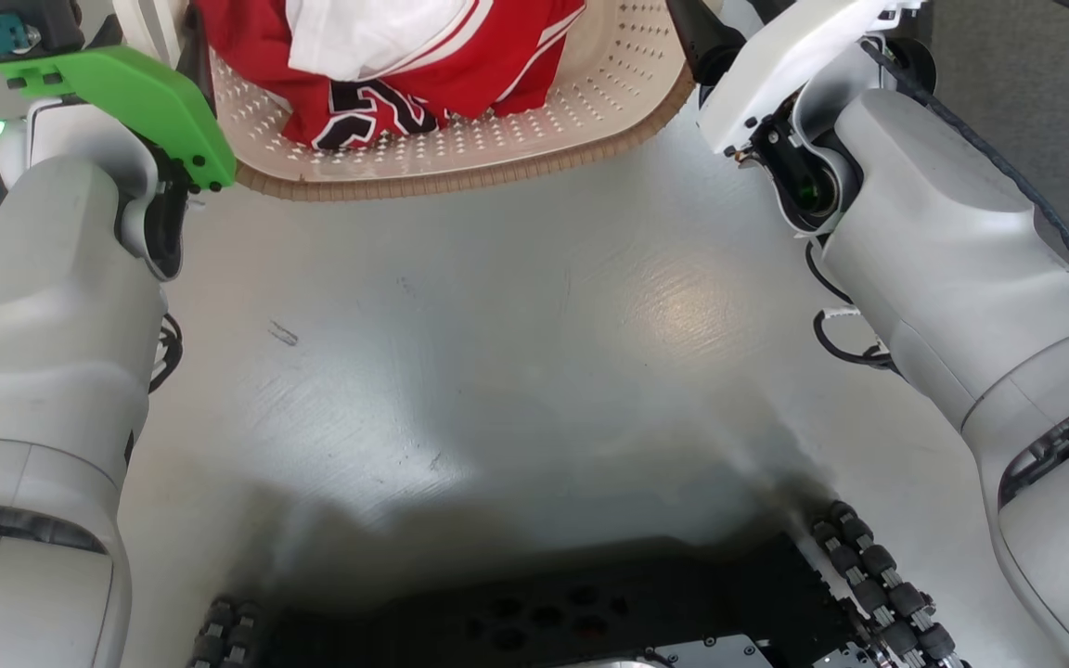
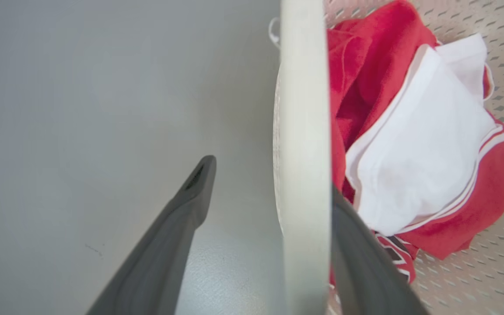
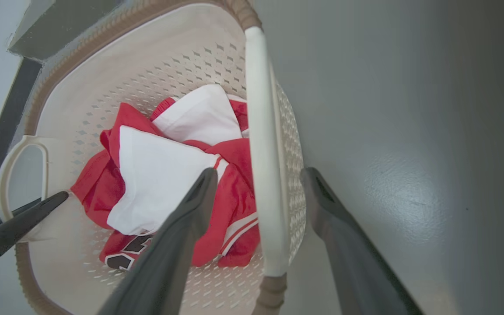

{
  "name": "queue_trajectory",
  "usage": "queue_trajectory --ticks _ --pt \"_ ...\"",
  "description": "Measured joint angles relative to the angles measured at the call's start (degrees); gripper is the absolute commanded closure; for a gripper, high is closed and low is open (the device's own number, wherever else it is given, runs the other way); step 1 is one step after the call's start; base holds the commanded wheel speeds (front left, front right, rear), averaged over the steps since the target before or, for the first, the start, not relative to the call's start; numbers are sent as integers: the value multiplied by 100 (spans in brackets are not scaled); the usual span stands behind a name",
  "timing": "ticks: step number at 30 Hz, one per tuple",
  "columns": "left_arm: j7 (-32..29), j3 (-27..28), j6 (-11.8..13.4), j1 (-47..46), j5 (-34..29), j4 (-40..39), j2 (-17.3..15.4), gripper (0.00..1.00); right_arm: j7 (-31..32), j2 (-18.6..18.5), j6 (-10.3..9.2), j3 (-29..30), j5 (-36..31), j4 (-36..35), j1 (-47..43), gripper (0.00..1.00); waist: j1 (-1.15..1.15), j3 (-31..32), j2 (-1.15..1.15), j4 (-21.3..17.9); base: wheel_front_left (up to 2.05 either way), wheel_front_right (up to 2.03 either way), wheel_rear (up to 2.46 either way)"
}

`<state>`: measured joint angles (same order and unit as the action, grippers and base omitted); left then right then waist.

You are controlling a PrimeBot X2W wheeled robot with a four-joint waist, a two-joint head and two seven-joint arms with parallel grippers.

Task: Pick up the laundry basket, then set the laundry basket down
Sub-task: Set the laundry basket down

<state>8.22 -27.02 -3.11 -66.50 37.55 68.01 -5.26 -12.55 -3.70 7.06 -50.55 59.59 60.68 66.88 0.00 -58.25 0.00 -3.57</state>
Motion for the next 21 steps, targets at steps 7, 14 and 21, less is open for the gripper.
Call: queue_trajectory --ticks 7,14,21 --pt "87 -21 -48 113 0 101 13 0 -13 2 0 -30 59 65 -61 0 0 229 0 -28 0 0 0" --pt "250 -41 -149 413 5 194 48 0 -56 9 0 -51 151 153 -326 0 0 594 0 -52 0 0 0" --pt "327 -46 -201 677 37 234 109 0 -104 10 0 -136 151 304 -565 0 0 1040 0 -65 0 0 0"
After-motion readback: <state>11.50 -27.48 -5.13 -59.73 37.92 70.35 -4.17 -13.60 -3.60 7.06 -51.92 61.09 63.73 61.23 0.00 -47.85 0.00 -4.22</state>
